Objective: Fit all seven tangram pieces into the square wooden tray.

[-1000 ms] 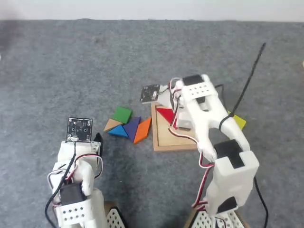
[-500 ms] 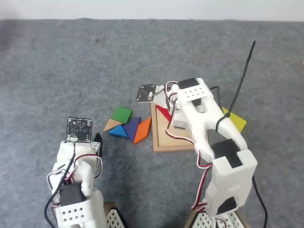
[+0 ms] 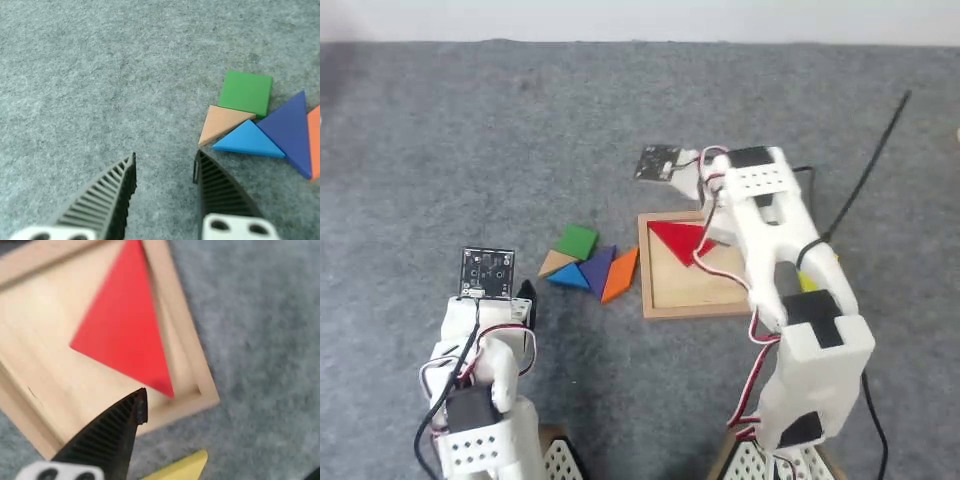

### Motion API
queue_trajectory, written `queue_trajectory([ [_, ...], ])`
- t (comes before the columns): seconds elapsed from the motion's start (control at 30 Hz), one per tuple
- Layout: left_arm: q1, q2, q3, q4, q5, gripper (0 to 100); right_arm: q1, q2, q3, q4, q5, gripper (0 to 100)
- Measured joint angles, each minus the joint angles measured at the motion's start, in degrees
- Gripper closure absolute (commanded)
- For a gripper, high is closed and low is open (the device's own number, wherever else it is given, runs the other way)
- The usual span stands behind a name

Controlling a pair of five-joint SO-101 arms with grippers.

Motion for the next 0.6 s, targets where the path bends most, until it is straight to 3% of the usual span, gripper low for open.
queue_trajectory([
  [0.17, 0.0, 0.0, 0.0, 0.0, 0.0, 82, -2.2, 0.0, 0.0, 6.0, -1.1, 47.5],
  [0.4, 0.0, 0.0, 0.0, 0.0, -0.2, 82, -13.0, -0.1, 0.0, 7.8, -10.7, 47.5],
  [0.6, 0.0, 0.0, 0.0, 0.0, -0.2, 82, -14.9, 2.7, -0.4, 5.4, -20.4, 47.5],
])
